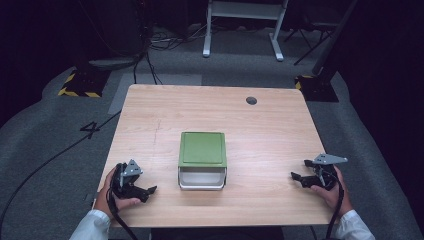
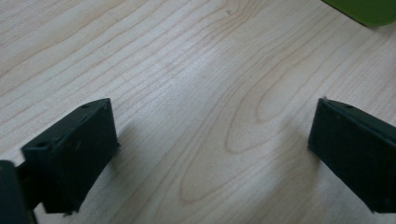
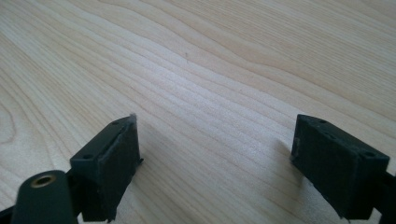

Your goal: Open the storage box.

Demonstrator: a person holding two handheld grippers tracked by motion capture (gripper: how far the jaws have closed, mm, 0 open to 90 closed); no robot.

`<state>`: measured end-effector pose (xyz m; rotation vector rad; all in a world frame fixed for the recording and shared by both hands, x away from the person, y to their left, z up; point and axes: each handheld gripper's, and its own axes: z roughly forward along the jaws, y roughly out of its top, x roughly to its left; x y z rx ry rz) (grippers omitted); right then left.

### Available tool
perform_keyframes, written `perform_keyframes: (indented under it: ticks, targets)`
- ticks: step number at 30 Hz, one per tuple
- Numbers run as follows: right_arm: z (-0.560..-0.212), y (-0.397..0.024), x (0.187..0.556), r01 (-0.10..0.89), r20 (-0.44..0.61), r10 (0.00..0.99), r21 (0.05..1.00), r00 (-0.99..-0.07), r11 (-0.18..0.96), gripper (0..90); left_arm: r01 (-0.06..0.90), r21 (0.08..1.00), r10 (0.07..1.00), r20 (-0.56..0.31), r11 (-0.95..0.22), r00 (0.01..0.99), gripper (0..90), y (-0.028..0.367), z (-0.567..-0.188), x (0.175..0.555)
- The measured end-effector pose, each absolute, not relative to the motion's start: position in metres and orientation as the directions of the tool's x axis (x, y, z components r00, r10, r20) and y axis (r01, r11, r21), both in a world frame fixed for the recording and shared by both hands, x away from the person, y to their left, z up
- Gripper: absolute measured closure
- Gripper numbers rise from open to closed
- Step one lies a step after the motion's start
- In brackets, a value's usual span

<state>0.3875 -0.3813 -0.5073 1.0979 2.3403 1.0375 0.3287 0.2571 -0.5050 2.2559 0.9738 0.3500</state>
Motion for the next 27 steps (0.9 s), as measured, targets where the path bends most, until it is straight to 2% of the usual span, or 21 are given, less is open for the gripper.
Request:
perform_keyframes:
  ticks: [1,2,3,5,6,8,22,27]
  targets:
    - [-0.507,-0.381,0.387,0.512,-0.008,0.771,0.744,-0.636,0.43,15.5,0.541,0.663,0.715,-0.012,-0.517,0.699,10.1,0.257,-0.504,0.326]
    - [-0.507,-0.381,0.387,0.512,-0.008,0.771,0.744,-0.636,0.43,15.5,0.541,0.663,0.715,-0.012,-0.517,0.699,18.4,0.257,-0.504,0.326]
    - [-0.507,-0.381,0.388,0.512,-0.008,0.771,0.744,-0.636,0.43,15.5,0.526,0.676,0.697,-0.026,-0.516,0.717,21.5,0.256,-0.501,0.321]
    - [-0.507,-0.381,0.388,0.512,-0.008,0.772,0.744,-0.636,0.43,15.5,0.505,0.685,0.688,-0.008,-0.524,0.725,15.1,0.255,-0.496,0.317]
    - [-0.507,-0.381,0.388,0.511,-0.009,0.771,0.744,-0.637,0.431,15.5,0.499,0.697,0.685,-0.017,-0.514,0.728,18.4,0.255,-0.493,0.315]
    - [-0.507,-0.381,0.388,0.512,-0.008,0.772,0.744,-0.635,0.429,15.5,0.48,0.726,0.675,-0.03,-0.493,0.738,18.2,0.255,-0.487,0.311]
    - [-0.507,-0.381,0.388,0.512,-0.009,0.773,0.744,-0.635,0.429,15.5,0.304,0.77,0.554,0.076,-0.56,0.829,21.9,0.212,-0.444,0.289]
    - [-0.507,-0.381,0.388,0.512,-0.008,0.773,0.744,-0.635,0.429,15.4,0.276,0.784,0.531,0.08,-0.556,0.844,23.2,0.205,-0.436,0.283]
